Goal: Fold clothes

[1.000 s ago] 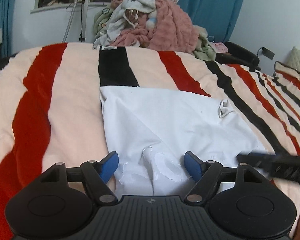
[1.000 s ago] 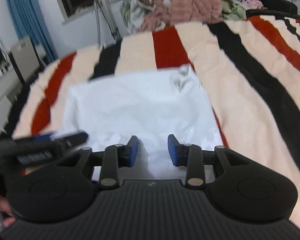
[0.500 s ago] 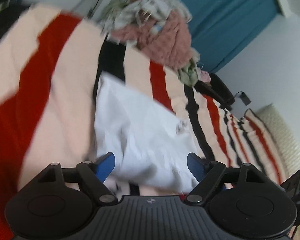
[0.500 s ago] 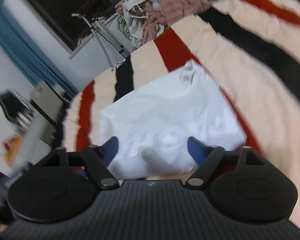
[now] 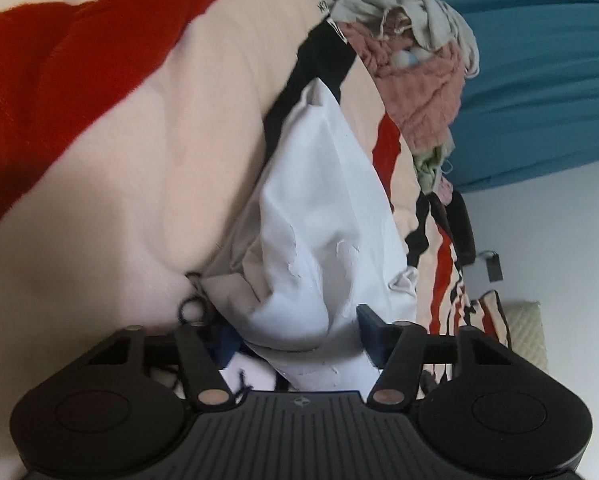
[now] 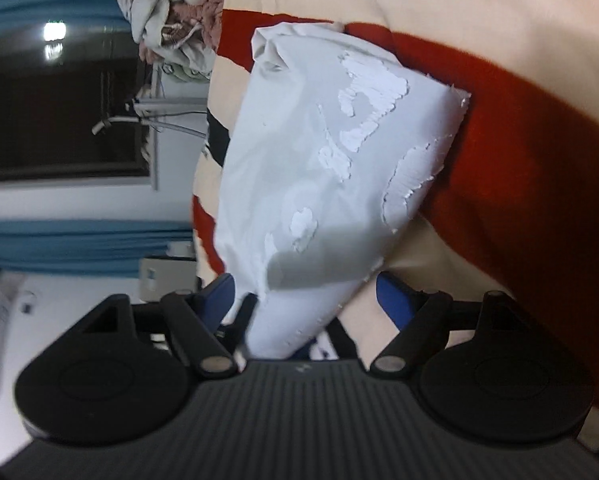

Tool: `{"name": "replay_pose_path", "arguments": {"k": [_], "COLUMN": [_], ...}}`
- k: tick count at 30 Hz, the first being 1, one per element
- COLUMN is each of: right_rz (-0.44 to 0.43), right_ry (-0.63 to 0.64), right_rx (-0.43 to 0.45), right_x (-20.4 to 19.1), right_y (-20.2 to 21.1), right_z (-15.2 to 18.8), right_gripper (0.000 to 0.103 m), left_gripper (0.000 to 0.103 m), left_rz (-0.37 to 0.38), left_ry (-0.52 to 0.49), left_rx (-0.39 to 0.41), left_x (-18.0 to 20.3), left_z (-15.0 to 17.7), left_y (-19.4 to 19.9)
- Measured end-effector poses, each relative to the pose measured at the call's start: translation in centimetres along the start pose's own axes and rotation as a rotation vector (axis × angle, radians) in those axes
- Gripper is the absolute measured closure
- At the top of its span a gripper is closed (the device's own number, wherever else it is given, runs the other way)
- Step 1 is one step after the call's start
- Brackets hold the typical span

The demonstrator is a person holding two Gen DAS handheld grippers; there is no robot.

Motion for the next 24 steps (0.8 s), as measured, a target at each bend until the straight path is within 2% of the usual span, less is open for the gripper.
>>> {"name": "replay_pose_path", "arguments": {"k": [4,7,11,15,18,20,21,22,24], "right_rz": [-0.031,-0.044,-0.061,-0.028,-0.014,0.0,0.009,0.026,0.066], "right_ry": [-0.047,-0.073,-0.107,-0.116,-0.131,-0.115,-0.104,-0.082,-0.028], "right_rx": [0.007,0.016,0.031,0.122,0.139,0.142,0.142,0.141,0.138], "right_x": [0.1,0.3,0.5,1.3,1.8,1.8,1.8,1.8,1.5], "right_y": [-0.2,-0.2,-0.3,0.6,0.4,0.0,-0.2,-0.2,-0.4], "right_z": [-0.6,-1.1,-1.7,-3.2,-3.9,-4.2,-4.3,-4.4,-4.5], "right_gripper": [0.023,0.022,0.023,0.027,0.032,0.037,0.044,0.057,0.068], "left_gripper": [0.064,0.07,0.073,0.074,0.074,0.074,0.074,0.074,0.074], "left_rz": [0.008,0.028,0.049,0.063,0.069,0.074,0.075,0.077,0.077], "left_ry": [-0.001,0.01,0.013,0.022,0.026,0.025,0.025,0.027,0.027], "left_rx": [0.026,0.04,0.054,0.062,0.064,0.064,0.064,0.062,0.061], "left_x": [0.0,0.2,0.4,0.5,0.6,0.6,0.6,0.5,0.4], "left_z": [-0.4,-0.6,-0.6,-0.6,-0.4,-0.5,-0.5,-0.6,-0.6], "left_y": [0.4,0.6,0.8,0.8,0.4,0.2,0.1,0.0,0.0]}}
Point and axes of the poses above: each gripper's, at about its wrist camera, not at the fingertips, and y roughly against the way its jaws point, x to its right, z to its underside, the point moved 9 cm from there along -y, roughly the way its jaws point, and after that the axes turned 2 degrees about -z, right-handed, at the moved point
